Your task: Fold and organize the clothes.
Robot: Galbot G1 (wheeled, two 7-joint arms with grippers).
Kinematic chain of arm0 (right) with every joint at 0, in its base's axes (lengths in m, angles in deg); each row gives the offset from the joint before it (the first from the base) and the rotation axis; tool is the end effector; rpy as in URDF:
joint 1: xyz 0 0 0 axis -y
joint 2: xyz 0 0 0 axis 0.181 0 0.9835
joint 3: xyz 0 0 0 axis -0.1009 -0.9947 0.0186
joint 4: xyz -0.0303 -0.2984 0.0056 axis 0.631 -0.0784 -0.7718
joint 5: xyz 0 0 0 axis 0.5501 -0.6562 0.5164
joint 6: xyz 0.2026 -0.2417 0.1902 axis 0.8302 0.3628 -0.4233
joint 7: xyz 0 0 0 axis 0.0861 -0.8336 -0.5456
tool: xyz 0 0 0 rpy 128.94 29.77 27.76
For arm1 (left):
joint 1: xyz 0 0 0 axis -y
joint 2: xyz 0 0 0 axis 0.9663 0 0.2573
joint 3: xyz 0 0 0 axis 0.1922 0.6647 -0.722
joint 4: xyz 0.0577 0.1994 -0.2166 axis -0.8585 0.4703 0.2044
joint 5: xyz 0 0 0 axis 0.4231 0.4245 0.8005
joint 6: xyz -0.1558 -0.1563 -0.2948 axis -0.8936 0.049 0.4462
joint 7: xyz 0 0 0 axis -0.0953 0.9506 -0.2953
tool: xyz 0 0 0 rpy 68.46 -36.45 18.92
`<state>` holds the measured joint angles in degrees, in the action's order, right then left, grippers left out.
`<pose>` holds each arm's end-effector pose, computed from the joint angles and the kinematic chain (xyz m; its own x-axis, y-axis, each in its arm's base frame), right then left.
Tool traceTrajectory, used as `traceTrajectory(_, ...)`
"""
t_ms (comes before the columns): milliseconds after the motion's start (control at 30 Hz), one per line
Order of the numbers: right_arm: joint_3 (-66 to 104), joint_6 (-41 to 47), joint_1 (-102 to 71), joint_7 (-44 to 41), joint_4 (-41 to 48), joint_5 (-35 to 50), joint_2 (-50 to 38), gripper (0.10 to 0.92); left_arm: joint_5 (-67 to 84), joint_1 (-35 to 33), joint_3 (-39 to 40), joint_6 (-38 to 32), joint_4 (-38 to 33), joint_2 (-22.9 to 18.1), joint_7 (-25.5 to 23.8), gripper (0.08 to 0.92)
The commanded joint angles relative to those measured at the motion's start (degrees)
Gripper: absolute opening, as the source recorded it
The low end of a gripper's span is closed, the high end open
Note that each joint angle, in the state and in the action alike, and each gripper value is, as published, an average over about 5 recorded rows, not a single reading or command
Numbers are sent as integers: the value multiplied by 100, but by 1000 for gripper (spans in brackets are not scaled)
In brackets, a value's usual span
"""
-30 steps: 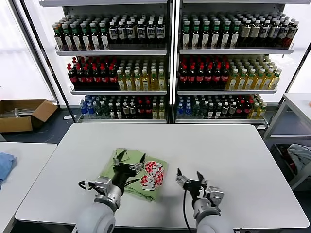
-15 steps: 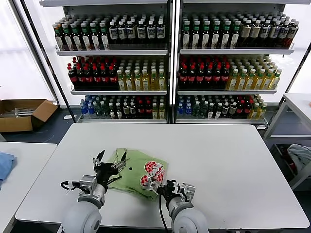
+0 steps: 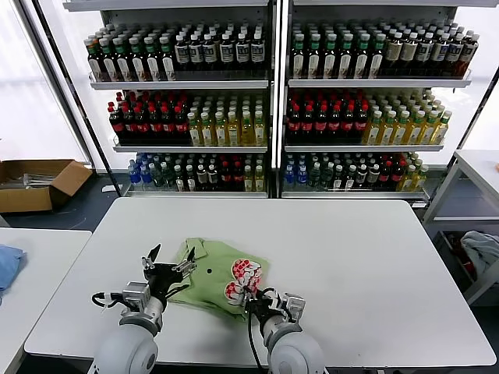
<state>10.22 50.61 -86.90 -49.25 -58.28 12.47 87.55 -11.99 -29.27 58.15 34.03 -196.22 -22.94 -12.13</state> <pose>0.2713 0.1454 -0.2281 -0.7485 -0.3296 0.5753 -0.0691 0.9017 0.4268 0.2785 0.0015 -0.2056 -0.9624 0.0517 0.2666 0.0697 0.9958 0.0585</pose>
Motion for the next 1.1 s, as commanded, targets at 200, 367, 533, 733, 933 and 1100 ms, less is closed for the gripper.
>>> traceTrajectory(200, 274, 57, 91, -141, -519, -866, -668, 141, -13, -66, -24, 15, -93, -62, 38, 823)
traceTrajectory(367, 833, 75, 216, -411, -469, -888, -1533, 106, -28, -71, 23, 24, -142, -132, 49, 823)
traceTrajectory(533, 1239, 54, 506, -1061, 406, -1568, -2185, 106, -57, -106, 82, 30, -198, -216, 54, 823)
traceTrajectory(733, 1400, -280, 715, -1590, 1097, -2672, -2094, 106, -130, -207, 137, 33, -248, -313, 30, 823)
traceTrajectory(933, 1551, -775, 33, -1681, -247, -3334, -1696, 189, -226, -316, 187, 25, -252, -399, -5, 823)
traceTrajectory(1100, 1295, -727, -615, -1551, -1211, -3337, -1388, 336, -303, -363, 271, 8, -270, -461, -34, 823)
